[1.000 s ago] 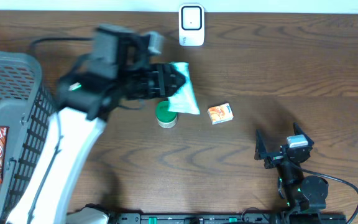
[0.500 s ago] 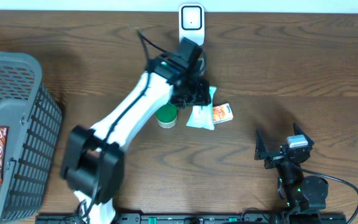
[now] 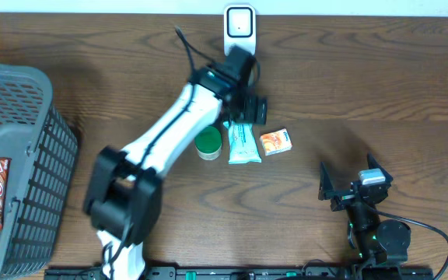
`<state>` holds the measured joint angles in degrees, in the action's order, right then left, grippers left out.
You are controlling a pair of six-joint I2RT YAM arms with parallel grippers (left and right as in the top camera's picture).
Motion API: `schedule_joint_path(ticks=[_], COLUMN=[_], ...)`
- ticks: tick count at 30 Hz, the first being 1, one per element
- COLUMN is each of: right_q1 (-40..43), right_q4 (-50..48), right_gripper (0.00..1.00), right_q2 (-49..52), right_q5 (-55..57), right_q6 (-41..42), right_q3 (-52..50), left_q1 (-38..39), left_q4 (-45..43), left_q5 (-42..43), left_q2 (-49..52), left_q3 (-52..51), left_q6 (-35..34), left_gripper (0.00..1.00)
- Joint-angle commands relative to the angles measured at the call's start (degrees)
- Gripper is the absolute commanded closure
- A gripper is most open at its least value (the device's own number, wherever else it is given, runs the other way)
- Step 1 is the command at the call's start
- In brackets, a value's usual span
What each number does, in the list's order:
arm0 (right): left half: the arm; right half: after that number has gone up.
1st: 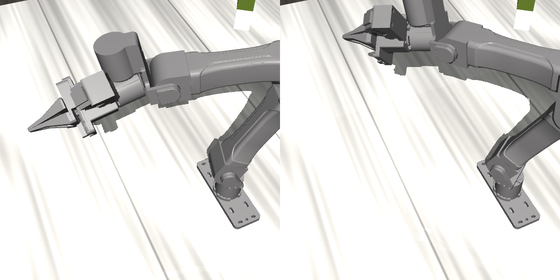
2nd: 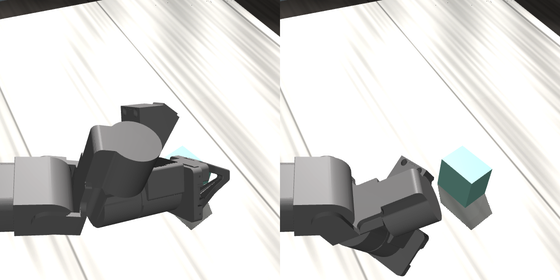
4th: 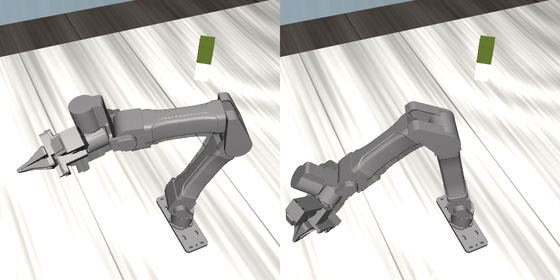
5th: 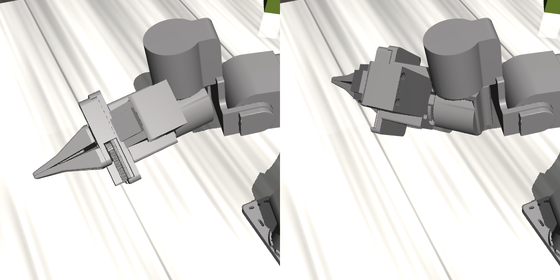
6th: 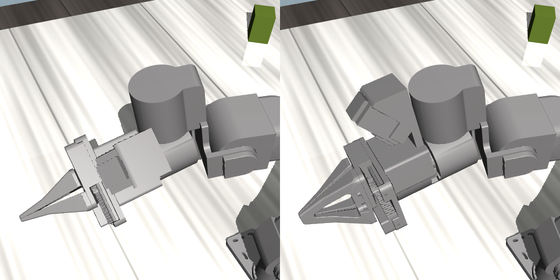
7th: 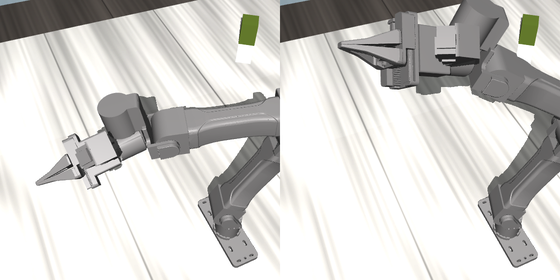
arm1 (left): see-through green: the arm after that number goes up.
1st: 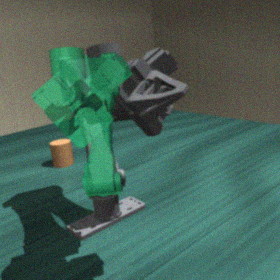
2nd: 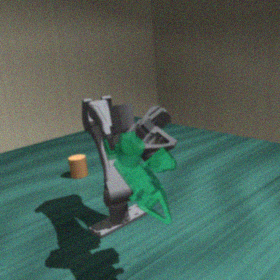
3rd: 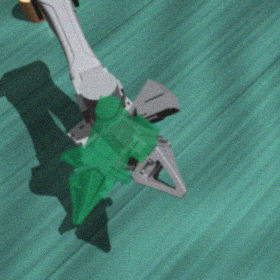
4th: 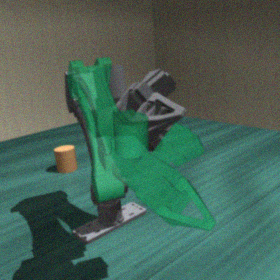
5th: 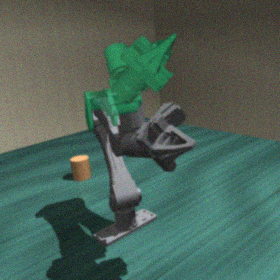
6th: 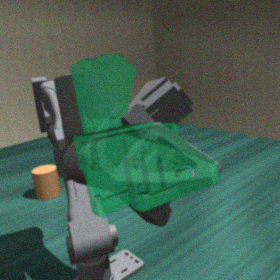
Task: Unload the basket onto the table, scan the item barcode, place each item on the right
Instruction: 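Place the wipes pack between the jar and Kleenex pack, then reach the left gripper into the basket and grasp the red Top bar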
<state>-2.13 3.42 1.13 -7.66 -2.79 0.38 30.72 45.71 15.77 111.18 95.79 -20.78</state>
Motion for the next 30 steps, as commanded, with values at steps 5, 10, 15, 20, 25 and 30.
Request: schedule_joint_path(ticks=[5,10,15,20,25,30], right_q1=[-0.48,-0.48,-0.48,-0.48,-0.48,-0.48], right_q4=[0.24,0.24,0.24,0.24,0.24,0.24], right_gripper=[0.01,0.01,0.01,0.01,0.01,0.01], right_q2=[0.02,0.02,0.02,0.02,0.02,0.02], right_q5=[0.11,0.11,0.09,0.11,0.09,0.11], right_q6=[-0.5,-0.5,-0.5,-0.5,-0.5,-0.5], right_q3=[-0.07,-0.07,-0.07,-0.07,-0.07,-0.07], left_q1=[-6.86,-21.05,-44.7,-63.93,-71.3,-74.1], left_q4=[3.23,10.91,22.86,30.32,30.29,27.12], left_q5=[-13.53,-34.07,-36.0,-35.1,-35.12,-35.15], left_q2=[-24.92,-37.64,-41.46,-37.55,-30.03,-22.93], left_q3=[16.5,17.59,17.57,14.03,9.03,6.12], left_q6=[6.84,2.58,-9.14,-17.44,-17.35,-6.19], left_gripper=[0.01,0.01,0.0,0.0,0.01,0.03])
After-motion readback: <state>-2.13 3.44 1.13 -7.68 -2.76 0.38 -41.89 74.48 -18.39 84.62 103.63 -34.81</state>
